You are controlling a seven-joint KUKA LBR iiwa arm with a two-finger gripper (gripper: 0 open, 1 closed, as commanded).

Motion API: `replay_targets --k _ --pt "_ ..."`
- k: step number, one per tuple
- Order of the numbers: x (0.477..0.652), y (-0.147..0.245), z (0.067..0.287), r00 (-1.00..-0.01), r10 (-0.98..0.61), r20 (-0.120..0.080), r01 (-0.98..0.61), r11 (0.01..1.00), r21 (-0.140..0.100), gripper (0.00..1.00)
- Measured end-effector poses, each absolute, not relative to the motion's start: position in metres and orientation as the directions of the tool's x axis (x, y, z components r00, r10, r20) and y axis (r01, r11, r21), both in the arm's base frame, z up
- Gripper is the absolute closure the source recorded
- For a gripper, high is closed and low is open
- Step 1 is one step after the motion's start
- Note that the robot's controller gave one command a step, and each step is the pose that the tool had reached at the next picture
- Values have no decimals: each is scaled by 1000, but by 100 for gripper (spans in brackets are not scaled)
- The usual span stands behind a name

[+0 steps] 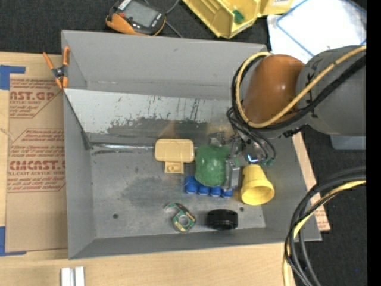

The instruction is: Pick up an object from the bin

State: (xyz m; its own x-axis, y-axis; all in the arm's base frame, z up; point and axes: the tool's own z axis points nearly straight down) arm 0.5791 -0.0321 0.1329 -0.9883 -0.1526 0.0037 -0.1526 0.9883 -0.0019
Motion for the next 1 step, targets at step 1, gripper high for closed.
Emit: replay_targets --k 1 --pt "549 -18 238 -962 -274 1 -274 962 0 100"
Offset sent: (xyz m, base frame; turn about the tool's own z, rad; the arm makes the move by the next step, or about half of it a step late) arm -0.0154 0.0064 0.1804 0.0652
